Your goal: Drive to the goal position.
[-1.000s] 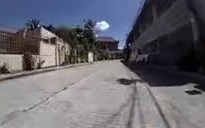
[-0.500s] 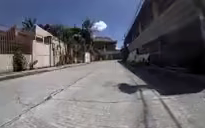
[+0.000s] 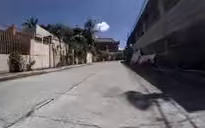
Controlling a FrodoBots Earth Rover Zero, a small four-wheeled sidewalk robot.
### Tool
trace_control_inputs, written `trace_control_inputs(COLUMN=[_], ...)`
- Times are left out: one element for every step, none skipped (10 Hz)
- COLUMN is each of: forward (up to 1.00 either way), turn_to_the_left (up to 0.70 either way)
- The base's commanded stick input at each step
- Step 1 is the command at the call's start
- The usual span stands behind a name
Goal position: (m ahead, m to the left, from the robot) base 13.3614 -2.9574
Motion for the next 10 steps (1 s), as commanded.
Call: trace_control_inputs(forward=[1.0,1.0,1.0,1.0,1.0,1.0,1.0,1.0,1.0,1.0], turn_to_the_left=[0.07,-0.01,-0.08,-0.16,-0.23,-0.31,-0.38,-0.11,0.0,0.0])
